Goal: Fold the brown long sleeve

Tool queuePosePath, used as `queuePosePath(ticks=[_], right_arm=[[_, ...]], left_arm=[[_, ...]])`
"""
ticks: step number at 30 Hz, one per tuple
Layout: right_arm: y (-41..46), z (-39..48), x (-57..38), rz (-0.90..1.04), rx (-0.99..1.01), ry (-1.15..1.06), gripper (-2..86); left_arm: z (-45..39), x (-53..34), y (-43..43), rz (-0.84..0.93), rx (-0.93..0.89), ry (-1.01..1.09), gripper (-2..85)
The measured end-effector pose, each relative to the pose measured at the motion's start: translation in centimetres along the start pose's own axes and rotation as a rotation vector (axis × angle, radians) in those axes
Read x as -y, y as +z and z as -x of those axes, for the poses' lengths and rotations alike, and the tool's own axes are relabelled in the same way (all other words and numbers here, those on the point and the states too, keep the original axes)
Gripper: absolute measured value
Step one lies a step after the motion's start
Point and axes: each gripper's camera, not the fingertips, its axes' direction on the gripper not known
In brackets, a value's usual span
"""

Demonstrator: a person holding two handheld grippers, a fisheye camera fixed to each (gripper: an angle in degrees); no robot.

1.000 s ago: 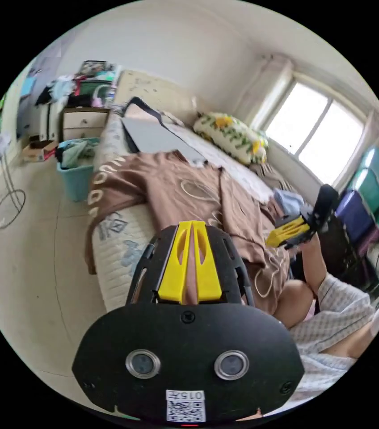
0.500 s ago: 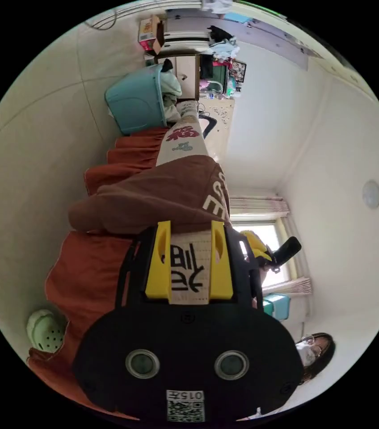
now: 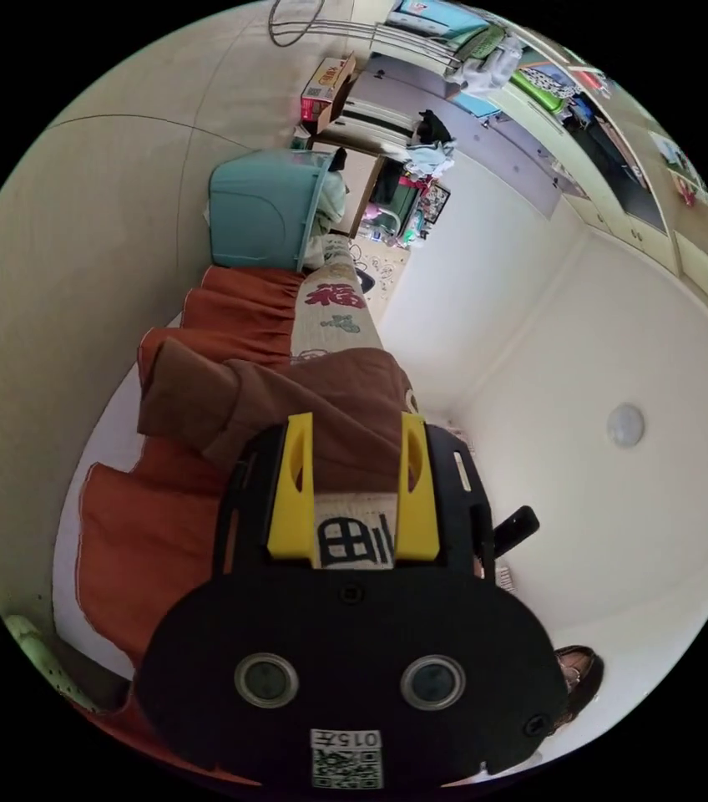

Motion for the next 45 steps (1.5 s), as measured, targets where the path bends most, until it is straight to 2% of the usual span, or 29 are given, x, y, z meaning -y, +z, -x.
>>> queuePosePath(ticks=[3, 6, 10, 14, 22, 26, 30, 35, 38, 42, 44, 45], right_arm=[[-1.9, -1.3, -0.2, -0.068, 0.004, 0.069, -0.1], [-3.5, -2.8, -0.6, -0.140, 0.066, 0.144, -0.3], [-4.9, -4.0, -2.3, -0.228, 0.090, 0.198, -0.1], [-6.3, -5.6, -4.0, -0.307, 0.077, 0.256, 0.0], [-8.5, -7.8, -9.6, -0.385, 0.210, 0.301, 0.3], [-8.6, -7.9, -12.5, -0.370, 0.242, 0.286, 0.6], [-7.7, -7.2, -15.8, -0.270, 0.278, 0.205, 1.8], [-8.9, -7.7, -22.4, -0.285, 0.342, 0.243, 4.6], [-10.7, -8.7, -27.8, -0.318, 0.335, 0.299, 4.2], [-13.6, -9.7, -36.4, -0.391, 0.335, 0.392, 2.5], [-15.0, -10.1, -40.2, -0.437, 0.331, 0.444, 2.0], [-16.0, -10.4, -42.9, -0.473, 0.323, 0.481, 1.7]], left_arm=[[-0.1, -1.5, -2.0, -0.019, -0.092, 0.021, 13.9], [1.4, -2.4, -2.4, 0.043, -0.167, -0.038, 13.5], [2.0, -4.0, -3.2, 0.117, -0.229, -0.064, 13.5], [3.6, -5.6, -4.4, 0.114, -0.274, -0.112, 14.0], [2.4, -1.5, -2.5, -0.040, -0.270, -0.044, 15.9], [1.7, 0.0, -1.6, -0.087, -0.204, -0.024, 11.5], [-0.7, 0.8, -1.2, -0.110, -0.101, 0.032, 3.0], [-9.3, 1.0, -1.1, -0.242, -0.003, 0.232, 0.8], [-18.1, -0.3, 1.9, -0.282, 0.075, 0.433, 0.4], [-29.9, -4.9, 13.5, -0.113, 0.071, 0.722, 0.2], [-33.8, -9.0, 21.0, 0.056, 0.077, 0.854, 0.2], [-35.5, -12.6, 26.6, 0.213, 0.084, 0.938, 0.2]])
